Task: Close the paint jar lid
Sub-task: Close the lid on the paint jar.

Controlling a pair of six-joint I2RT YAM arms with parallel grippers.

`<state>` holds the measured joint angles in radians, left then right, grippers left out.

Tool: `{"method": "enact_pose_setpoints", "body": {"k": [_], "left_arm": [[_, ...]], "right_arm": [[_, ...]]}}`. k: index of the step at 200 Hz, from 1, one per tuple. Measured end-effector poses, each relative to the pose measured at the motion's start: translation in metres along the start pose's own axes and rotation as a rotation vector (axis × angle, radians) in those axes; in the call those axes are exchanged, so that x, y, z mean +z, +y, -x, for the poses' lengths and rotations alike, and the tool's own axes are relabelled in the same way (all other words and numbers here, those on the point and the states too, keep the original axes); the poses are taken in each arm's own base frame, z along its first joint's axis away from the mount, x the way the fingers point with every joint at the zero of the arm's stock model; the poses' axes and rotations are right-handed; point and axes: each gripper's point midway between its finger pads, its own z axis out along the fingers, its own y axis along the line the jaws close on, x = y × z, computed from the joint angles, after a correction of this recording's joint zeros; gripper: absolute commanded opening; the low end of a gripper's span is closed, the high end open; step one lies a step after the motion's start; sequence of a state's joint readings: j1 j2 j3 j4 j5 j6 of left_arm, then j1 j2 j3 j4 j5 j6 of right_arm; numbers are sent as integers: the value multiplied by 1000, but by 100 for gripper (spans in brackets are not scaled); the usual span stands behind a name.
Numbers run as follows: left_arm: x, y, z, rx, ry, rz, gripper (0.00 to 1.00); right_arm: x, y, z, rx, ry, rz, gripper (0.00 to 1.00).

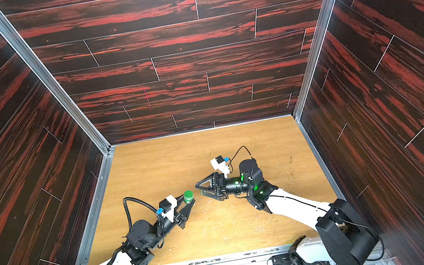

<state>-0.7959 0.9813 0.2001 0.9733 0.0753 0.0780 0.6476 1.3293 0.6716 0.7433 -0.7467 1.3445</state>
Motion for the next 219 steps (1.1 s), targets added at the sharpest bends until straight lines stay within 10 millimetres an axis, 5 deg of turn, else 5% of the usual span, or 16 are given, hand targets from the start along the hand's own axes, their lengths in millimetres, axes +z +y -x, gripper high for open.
{"method": "enact_pose_setpoints", "body": {"k": [29,81,129,184,219], "left_arm": [[0,1,0,0,-1,3,15],[2,2,7,2,-17,7,15],[2,2,10,2,-25,8,15],[2,2,10,2,-25,8,15],[2,2,10,3,-25,8,15]], "right_arm": [[4,9,2,-5,-13,78,87],[9,-28,-7,130,-16,75,87],[13,-15,-11,126,-8,133,87],[33,-35,-24,204,33,138,87],[41,-25,-26,194,42,166,87]]}}
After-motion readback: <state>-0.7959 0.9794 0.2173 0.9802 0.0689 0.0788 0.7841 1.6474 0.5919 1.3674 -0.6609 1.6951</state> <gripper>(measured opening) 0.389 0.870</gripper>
